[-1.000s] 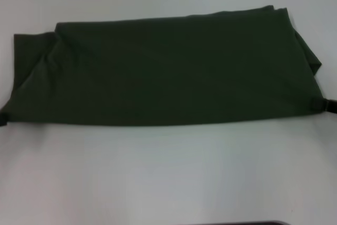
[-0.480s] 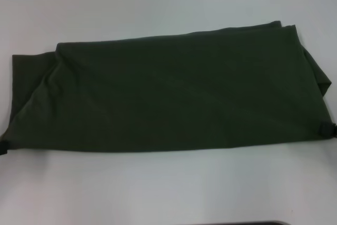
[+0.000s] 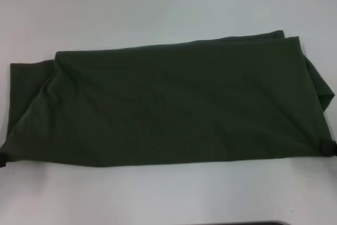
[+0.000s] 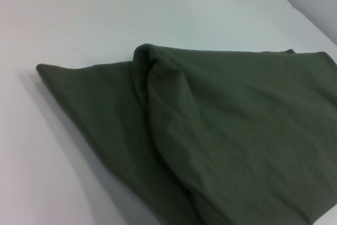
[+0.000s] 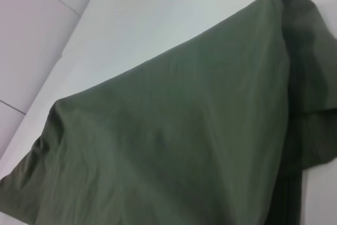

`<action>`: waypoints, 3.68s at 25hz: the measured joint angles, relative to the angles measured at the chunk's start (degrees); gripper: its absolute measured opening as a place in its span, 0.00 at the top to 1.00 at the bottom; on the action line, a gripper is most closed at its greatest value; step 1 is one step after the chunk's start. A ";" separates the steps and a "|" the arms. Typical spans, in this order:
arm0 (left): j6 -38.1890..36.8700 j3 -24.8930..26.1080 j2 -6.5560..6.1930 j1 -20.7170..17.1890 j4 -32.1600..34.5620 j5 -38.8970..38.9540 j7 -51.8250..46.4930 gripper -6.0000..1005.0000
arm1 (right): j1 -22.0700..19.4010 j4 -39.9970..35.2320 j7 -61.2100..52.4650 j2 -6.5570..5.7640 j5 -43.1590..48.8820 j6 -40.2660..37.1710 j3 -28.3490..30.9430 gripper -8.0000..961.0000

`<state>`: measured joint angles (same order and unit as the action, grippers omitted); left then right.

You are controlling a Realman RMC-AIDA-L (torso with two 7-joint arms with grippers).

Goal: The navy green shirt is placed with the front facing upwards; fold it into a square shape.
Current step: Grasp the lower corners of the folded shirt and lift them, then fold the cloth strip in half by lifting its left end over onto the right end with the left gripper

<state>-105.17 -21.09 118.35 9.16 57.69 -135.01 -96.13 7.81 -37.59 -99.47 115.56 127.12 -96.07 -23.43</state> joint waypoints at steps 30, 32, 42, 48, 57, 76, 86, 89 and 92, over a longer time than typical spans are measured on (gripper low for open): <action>0.79 2.11 -0.30 0.51 -1.44 -1.60 -0.33 0.93 | -0.67 0.49 -0.17 -1.06 0.05 -1.06 4.09 0.76; 0.80 2.13 -0.31 0.41 -1.48 -1.91 -0.42 0.93 | -0.50 0.50 -0.24 -1.16 0.05 -1.41 4.15 0.70; 1.29 2.19 -0.93 0.77 -3.48 -3.07 -0.93 0.89 | 0.91 -0.01 -1.37 -1.89 -0.29 -3.75 7.46 0.45; 1.36 2.16 -0.94 1.35 -3.71 -3.71 -2.17 0.88 | 2.23 -0.05 -2.07 -2.07 -0.30 -3.95 7.79 0.38; 1.62 4.98 -1.46 2.34 -3.20 -3.75 -3.77 0.67 | 3.44 -0.12 -2.67 -2.63 -0.36 -3.95 8.31 0.35; 8.12 11.49 -3.89 13.75 -11.41 -0.97 -3.07 0.18 | 15.33 1.39 -2.63 -2.16 -0.05 -2.18 7.67 0.29; 14.00 10.38 -3.66 13.79 -11.79 -1.37 -6.11 0.13 | 21.32 3.67 -4.59 -2.46 -0.03 2.79 0.73 0.06; 14.81 9.81 -3.79 13.75 -11.84 -1.54 -7.16 0.12 | 22.66 3.69 -6.09 -2.46 -0.03 4.01 -2.36 0.06; 16.19 6.65 -3.89 13.69 -11.98 -1.78 -8.58 0.12 | 23.91 3.90 -6.44 -2.22 -0.03 4.61 -3.37 0.06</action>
<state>-88.98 -14.44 114.46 22.85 45.70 -136.79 -104.71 31.72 -33.69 -105.90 113.35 127.09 -91.45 -26.81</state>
